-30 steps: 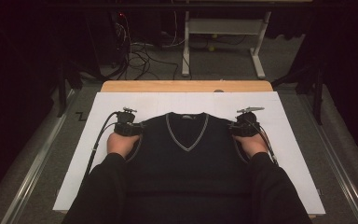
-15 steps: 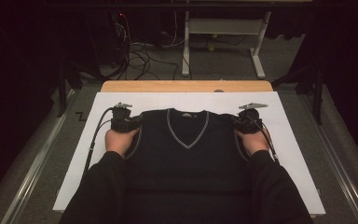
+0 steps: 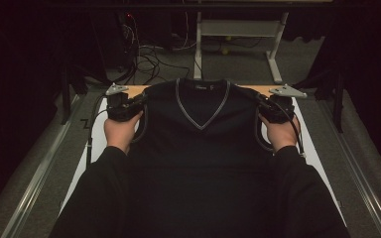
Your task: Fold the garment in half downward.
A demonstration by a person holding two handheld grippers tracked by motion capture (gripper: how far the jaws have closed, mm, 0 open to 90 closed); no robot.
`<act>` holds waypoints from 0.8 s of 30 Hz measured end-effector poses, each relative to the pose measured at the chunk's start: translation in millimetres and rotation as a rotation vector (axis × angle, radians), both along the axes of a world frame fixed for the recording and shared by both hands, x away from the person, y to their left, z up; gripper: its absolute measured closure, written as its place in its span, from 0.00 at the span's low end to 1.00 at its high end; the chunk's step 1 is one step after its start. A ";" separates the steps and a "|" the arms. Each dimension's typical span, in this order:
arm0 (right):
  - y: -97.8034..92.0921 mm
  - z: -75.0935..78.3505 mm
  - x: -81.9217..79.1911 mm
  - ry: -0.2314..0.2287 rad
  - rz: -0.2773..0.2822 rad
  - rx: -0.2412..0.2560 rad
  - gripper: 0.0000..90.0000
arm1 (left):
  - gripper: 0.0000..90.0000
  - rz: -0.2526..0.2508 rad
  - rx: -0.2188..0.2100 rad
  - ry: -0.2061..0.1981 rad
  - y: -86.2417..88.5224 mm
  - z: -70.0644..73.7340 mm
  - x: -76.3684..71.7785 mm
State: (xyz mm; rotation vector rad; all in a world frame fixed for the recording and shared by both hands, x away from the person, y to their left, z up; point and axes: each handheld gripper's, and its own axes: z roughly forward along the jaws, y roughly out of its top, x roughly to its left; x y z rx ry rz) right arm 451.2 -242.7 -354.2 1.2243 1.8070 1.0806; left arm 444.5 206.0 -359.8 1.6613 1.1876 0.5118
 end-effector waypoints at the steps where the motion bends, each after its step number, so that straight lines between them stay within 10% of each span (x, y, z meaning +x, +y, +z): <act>1: 0.1 2.2 -0.2 0.002 0.008 0.005 0.88 | 0.81 0.001 -0.009 -0.001 1.0 1.6 -0.2; 13: -0.9 -0.1 -17.1 0.014 0.071 0.017 0.88 | 0.81 -0.081 0.008 0.019 8.4 -5.5 -20.0; 24: -15.8 -19.7 -66.2 -0.002 0.144 0.063 0.88 | 0.81 -0.166 -0.089 0.030 24.7 -35.7 -70.4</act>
